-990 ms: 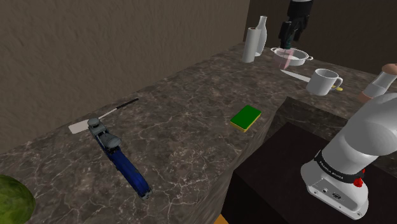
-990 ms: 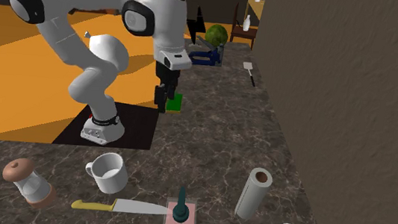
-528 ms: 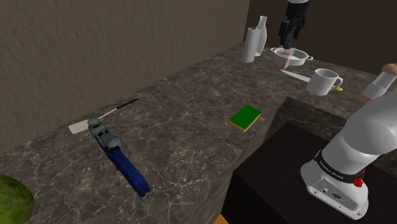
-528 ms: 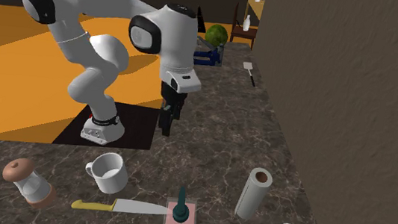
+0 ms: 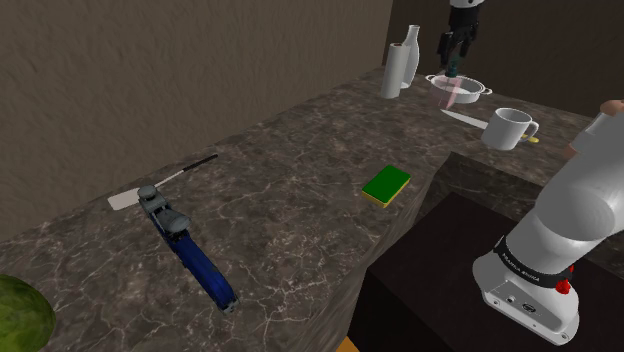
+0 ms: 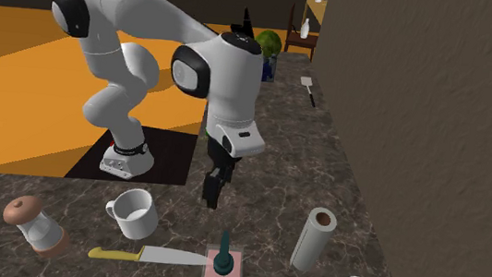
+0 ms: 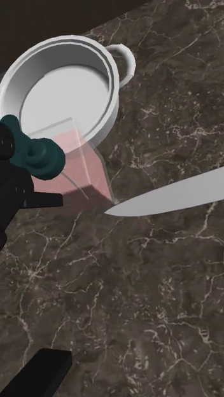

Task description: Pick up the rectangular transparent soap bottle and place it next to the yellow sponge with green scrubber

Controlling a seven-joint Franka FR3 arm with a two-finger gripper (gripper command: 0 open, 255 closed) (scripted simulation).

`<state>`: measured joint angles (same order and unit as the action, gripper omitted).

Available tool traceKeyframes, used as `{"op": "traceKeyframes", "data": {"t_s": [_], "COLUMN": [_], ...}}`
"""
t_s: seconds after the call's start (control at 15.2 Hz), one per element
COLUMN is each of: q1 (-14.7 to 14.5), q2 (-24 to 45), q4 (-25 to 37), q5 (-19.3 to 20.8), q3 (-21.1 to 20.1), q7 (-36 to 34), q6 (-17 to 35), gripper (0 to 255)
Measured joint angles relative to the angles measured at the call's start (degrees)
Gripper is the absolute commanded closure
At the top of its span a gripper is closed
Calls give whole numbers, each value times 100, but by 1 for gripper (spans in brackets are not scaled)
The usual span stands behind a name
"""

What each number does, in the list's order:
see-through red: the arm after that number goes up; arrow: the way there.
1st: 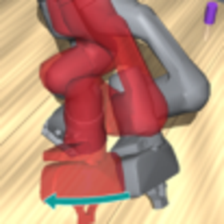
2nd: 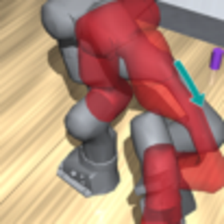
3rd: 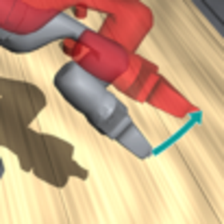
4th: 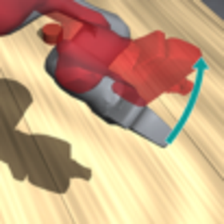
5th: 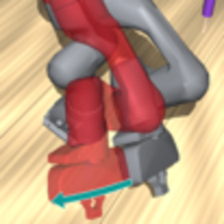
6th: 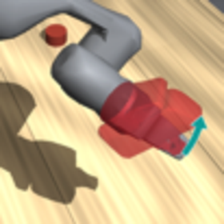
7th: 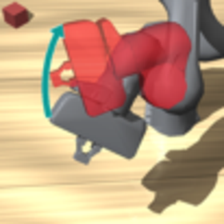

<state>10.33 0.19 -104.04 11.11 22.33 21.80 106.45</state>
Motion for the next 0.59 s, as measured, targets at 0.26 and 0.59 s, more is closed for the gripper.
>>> {"op": "traceKeyframes", "data": {"t_s": [0.26, 0.59], "q1": [252, 644], "q2": [849, 1820], "q4": [866, 1973], "q5": [-289, -659], "q3": [186, 298], "q7": [379, 776], "q6": [8, -108], "gripper": [0, 0]}}
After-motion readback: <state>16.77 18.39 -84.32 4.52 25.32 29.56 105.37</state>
